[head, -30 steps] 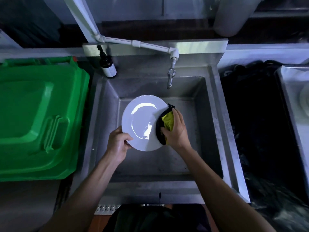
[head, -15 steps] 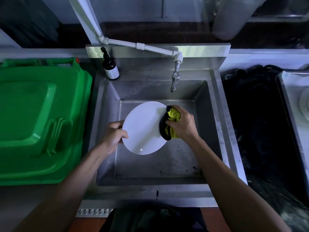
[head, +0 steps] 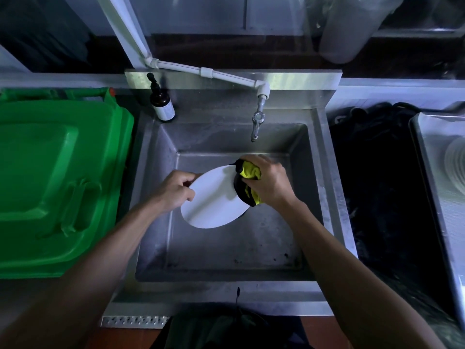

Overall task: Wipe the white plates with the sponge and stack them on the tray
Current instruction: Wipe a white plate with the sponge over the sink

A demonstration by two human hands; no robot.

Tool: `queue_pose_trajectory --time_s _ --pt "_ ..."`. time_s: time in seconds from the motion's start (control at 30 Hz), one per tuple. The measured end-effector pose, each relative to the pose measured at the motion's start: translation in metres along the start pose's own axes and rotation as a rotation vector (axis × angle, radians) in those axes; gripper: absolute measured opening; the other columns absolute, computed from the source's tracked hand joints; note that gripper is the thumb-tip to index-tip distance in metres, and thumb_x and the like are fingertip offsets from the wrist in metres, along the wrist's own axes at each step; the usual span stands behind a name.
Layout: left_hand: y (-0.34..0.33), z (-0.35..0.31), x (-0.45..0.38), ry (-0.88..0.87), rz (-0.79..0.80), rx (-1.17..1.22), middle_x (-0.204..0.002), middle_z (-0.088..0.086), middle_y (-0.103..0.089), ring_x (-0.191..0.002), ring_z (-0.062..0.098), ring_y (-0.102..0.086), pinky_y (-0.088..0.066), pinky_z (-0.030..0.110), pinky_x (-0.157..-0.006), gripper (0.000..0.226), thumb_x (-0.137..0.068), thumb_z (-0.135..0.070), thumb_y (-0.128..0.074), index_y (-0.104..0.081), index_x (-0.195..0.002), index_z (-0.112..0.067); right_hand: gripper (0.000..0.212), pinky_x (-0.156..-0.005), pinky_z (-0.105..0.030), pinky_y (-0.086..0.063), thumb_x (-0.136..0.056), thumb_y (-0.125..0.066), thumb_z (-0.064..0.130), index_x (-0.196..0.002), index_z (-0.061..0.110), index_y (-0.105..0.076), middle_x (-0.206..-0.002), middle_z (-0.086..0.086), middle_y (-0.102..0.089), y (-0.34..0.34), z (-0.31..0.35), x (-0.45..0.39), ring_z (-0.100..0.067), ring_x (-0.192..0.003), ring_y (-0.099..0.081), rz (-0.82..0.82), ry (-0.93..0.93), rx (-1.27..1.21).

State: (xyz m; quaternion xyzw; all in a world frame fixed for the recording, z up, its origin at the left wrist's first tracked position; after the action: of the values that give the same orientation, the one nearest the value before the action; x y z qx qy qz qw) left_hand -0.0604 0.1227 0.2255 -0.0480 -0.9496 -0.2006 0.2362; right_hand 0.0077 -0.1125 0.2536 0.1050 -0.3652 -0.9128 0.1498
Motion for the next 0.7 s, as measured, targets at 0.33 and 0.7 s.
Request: queue_pose_trajectory --time_s 0.33,0.7 --pt "-0.012 -0.008 -0.006 -0.121 -0.048 -0.157 -0.074 -0.03 -0.069 -0.07 -0.004 -0.062 -0.044 0.019 -0.054 0.047 -0.066 0.011 -0.051 -0.08 -0.093 -0.015 0.045 -0.074 -0.039 -0.055 -0.071 -0.075 0.016 -0.115 0.023 -0.071 -0.108 0.0 -0.07 0.006 0.016 0.005 -0.028 -0.091 -0.066 0.011 0.148 0.116" --pt "-0.018 0.018 0.003 -0.088 -0.293 -0.083 -0.087 -0.038 -0.07 -0.088 -0.008 -0.067 -0.048 0.01 -0.065 0.059 -0.072 -0.011 -0.049 -0.071 -0.095 -0.061 0.047 -0.07 -0.038 -0.057 -0.065 -0.085 0.009 -0.111 0.016 -0.075 -0.101 -0.004 -0.073 0.008 0.029 0.016 -0.033 -0.088 -0.067 -0.019 0.242 0.2"
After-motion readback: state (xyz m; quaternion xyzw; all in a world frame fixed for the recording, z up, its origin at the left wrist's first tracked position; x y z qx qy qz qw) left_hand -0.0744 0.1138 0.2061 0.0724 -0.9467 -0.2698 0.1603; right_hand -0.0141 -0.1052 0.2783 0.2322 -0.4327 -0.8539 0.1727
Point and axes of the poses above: each hand's wrist, its own x-axis away from the middle knuckle, its own y-axis out of the back of the hand, z = x × y, the point moved 6 cm from there along -x, towards the middle knuckle
